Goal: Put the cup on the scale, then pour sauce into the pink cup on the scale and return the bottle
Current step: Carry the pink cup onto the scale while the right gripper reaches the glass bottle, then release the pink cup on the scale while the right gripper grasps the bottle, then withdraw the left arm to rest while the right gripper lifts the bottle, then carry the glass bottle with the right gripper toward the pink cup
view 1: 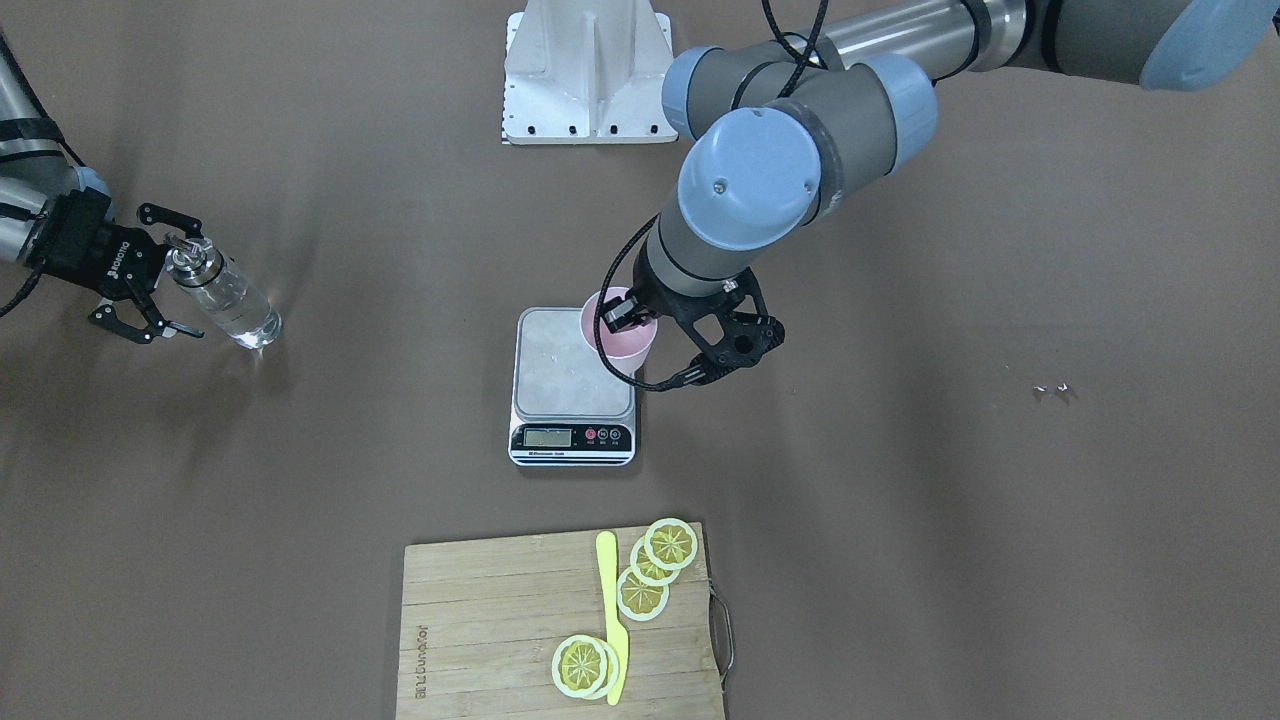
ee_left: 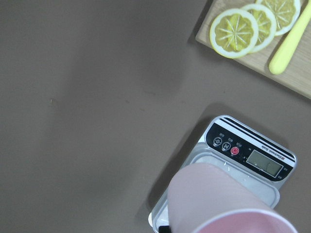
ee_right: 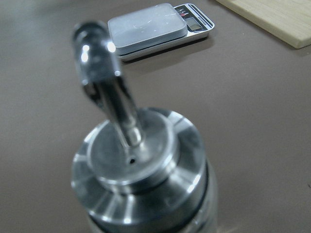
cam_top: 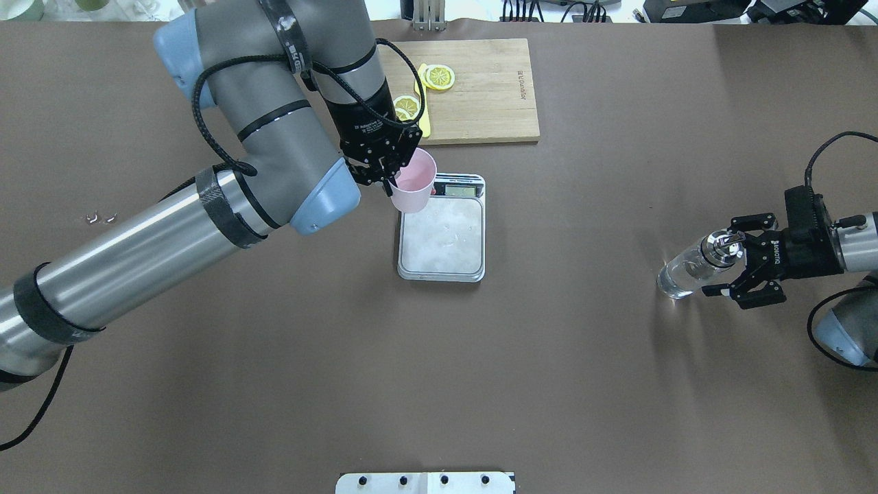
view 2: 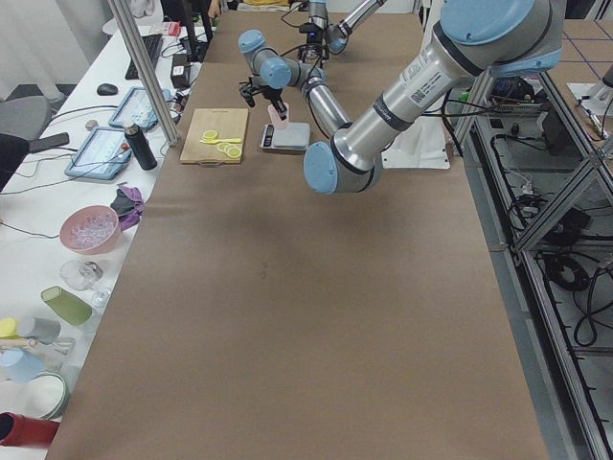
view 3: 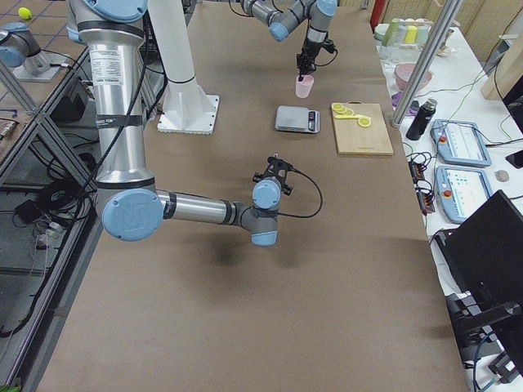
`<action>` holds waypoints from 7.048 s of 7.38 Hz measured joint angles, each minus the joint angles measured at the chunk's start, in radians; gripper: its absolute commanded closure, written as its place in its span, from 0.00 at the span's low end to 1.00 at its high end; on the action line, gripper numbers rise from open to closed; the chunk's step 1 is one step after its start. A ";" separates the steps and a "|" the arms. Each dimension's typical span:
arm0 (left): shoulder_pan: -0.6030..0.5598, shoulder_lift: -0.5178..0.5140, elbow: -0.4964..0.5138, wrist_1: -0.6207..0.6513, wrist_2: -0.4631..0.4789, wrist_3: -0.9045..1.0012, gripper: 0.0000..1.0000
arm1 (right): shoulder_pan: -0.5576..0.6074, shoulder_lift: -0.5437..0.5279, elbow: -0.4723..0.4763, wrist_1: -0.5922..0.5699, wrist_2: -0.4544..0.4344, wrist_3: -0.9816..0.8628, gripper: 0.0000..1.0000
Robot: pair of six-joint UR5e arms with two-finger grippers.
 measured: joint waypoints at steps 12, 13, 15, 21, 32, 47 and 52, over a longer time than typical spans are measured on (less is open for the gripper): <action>0.103 -0.066 0.124 -0.159 0.132 -0.092 0.87 | -0.029 0.024 -0.009 0.068 -0.021 0.055 0.62; 0.103 -0.057 0.123 -0.171 0.132 -0.091 0.82 | -0.029 0.025 -0.009 0.068 -0.021 0.056 0.75; 0.106 -0.052 0.123 -0.181 0.133 -0.092 0.79 | -0.029 0.025 -0.007 0.067 -0.021 0.068 0.80; 0.112 -0.050 0.106 -0.184 0.133 -0.092 0.16 | -0.026 0.098 0.010 0.040 -0.014 0.142 0.84; -0.147 0.322 -0.359 0.042 0.125 0.319 0.02 | -0.026 0.259 0.288 -0.642 -0.136 -0.019 0.84; -0.585 0.868 -0.573 0.053 0.100 1.145 0.01 | -0.278 0.371 0.707 -1.798 -0.631 -0.224 0.84; -0.684 0.982 -0.569 0.046 0.083 1.349 0.01 | -0.322 0.443 0.673 -1.922 -0.739 -0.229 0.84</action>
